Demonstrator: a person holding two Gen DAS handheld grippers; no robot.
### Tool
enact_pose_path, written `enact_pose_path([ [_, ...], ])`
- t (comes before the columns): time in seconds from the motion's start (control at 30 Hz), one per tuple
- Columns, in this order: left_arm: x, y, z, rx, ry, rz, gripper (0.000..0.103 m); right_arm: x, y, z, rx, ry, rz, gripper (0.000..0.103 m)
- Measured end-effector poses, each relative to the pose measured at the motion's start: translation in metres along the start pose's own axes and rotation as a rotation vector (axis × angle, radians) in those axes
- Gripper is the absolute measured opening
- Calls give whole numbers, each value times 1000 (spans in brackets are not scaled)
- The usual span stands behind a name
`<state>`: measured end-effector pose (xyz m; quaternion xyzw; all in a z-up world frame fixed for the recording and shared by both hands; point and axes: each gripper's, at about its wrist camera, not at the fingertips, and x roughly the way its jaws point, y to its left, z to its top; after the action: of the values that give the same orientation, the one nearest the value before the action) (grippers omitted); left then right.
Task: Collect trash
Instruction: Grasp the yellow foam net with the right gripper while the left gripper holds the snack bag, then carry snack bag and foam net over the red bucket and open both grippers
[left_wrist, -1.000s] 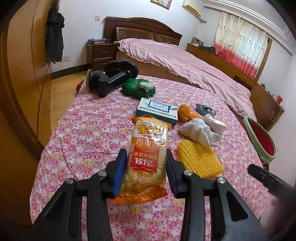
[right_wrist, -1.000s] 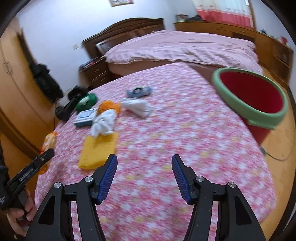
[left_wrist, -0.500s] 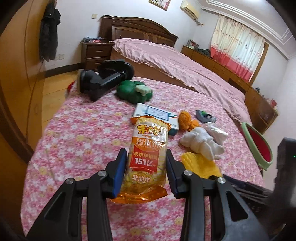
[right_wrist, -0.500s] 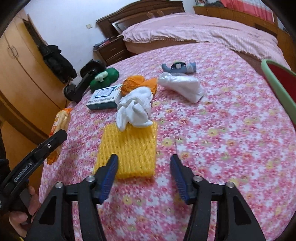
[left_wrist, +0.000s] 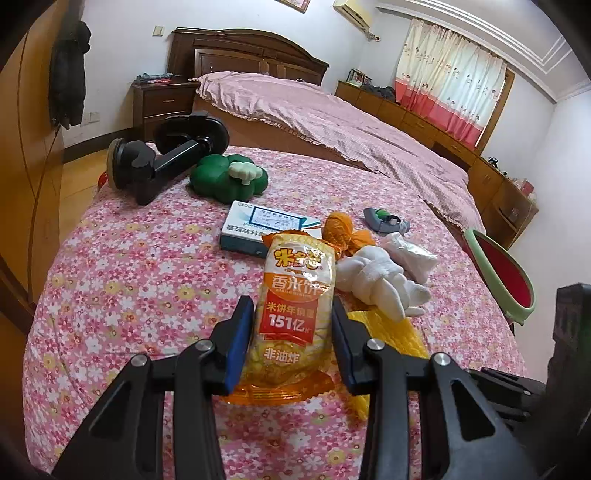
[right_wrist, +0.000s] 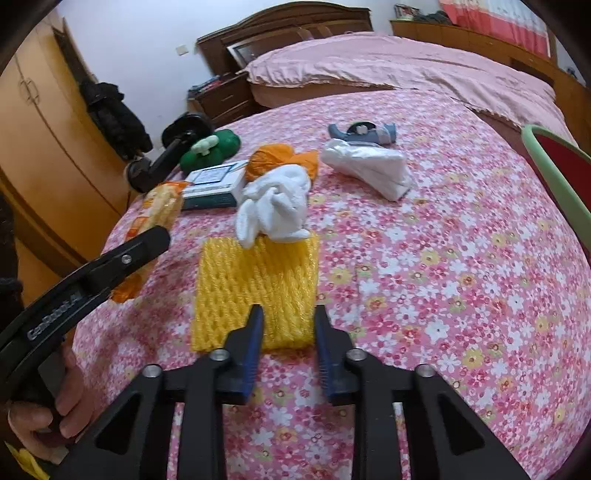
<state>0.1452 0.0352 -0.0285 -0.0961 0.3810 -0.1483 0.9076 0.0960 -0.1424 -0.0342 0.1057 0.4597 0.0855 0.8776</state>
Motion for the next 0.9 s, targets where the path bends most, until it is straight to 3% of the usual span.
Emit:
enact_pose_path([
  [0.1, -5, 2, -1, -13, -9, 7, 41, -3, 5, -2, -24, -13, 2, 13],
  [0.53, -40, -9, 4, -28, -43, 8, 41, -57, 3, -13, -75, -135, -1, 12],
  [0.9, -40, -55, 10, 6, -20, -54, 41, -103, -46, 0, 27, -274, -30, 12],
])
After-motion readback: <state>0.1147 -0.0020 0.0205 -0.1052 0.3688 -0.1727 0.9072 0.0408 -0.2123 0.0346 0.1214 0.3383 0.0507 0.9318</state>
